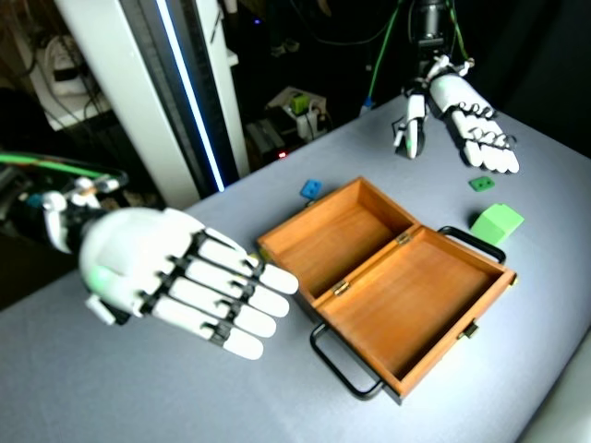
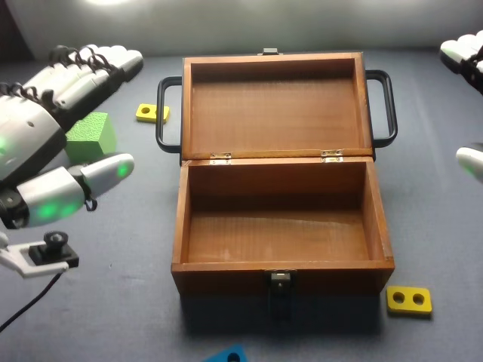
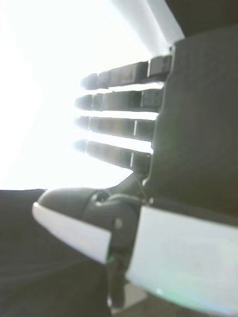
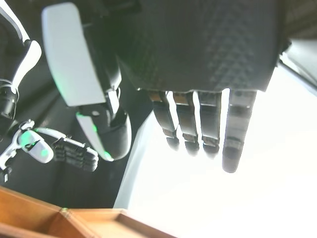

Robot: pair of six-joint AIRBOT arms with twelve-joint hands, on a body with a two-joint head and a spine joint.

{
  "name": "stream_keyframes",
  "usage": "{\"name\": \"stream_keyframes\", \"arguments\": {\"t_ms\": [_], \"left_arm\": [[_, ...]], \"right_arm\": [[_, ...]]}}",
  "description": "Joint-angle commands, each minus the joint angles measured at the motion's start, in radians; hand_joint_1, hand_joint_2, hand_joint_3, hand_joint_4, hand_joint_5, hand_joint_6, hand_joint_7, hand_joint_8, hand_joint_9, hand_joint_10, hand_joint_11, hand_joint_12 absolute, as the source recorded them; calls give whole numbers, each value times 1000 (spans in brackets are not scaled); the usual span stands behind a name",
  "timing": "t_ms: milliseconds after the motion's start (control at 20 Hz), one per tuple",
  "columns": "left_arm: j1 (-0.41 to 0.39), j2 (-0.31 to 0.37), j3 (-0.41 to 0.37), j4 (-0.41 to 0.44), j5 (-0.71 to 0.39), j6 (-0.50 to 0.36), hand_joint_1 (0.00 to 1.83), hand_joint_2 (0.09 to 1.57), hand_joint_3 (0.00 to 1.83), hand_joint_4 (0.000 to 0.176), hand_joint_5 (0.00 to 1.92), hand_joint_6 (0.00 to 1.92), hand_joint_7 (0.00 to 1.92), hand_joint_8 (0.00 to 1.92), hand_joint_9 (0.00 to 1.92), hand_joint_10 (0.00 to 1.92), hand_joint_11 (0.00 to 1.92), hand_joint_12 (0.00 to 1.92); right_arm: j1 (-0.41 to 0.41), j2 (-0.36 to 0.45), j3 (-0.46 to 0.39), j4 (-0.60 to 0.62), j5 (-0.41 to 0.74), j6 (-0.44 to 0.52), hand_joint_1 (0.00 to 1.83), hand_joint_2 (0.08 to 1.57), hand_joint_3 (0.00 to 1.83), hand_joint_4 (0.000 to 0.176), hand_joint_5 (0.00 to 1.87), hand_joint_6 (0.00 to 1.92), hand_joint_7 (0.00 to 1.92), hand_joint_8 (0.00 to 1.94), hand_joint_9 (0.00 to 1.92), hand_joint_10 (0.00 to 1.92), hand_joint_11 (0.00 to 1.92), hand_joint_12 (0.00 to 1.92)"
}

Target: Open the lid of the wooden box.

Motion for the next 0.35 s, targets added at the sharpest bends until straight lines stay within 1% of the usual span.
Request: {"name": "stream_keyframes", "arguments": {"t_ms": [0,50,100,150,200,250,300], "left_arm": [[-4,8,-5,-20,-147,2,237,1407,0,0,0,0,0,0,0,0,0,0],[-2,8,-7,-24,-157,2,204,1403,0,0,0,0,0,0,0,0,0,0],[0,8,-8,-27,-168,2,160,1397,0,0,0,0,0,0,0,0,0,0],[1,8,-9,-29,-177,4,154,1402,0,2,0,0,0,0,0,0,0,0],[3,8,-11,-32,-186,7,180,1416,4,16,0,0,0,0,0,0,0,0],[4,10,-13,-34,-193,9,180,1416,4,16,0,0,0,0,0,0,0,0],[6,12,-15,-34,-200,10,167,1426,6,69,0,0,0,0,0,0,0,0]], "right_arm": [[0,13,-5,-12,162,-2,326,1454,0,0,0,0,0,0,0,0,0,0],[-9,18,-10,-12,182,-2,257,1440,0,6,0,0,0,0,0,0,0,0],[-17,23,-15,-12,200,-2,186,1423,0,21,0,0,0,0,0,0,0,0],[-25,27,-19,-12,217,-2,194,1436,0,0,0,0,0,0,0,0,0,0],[-31,31,-23,-15,234,-2,201,1447,2,0,0,0,0,0,0,0,0,0],[-36,37,-27,-18,246,-2,201,1447,2,0,0,0,0,0,0,0,0,0],[-38,42,-31,-23,255,-2,174,1446,1,20,0,0,0,0,0,0,0,0]]}}
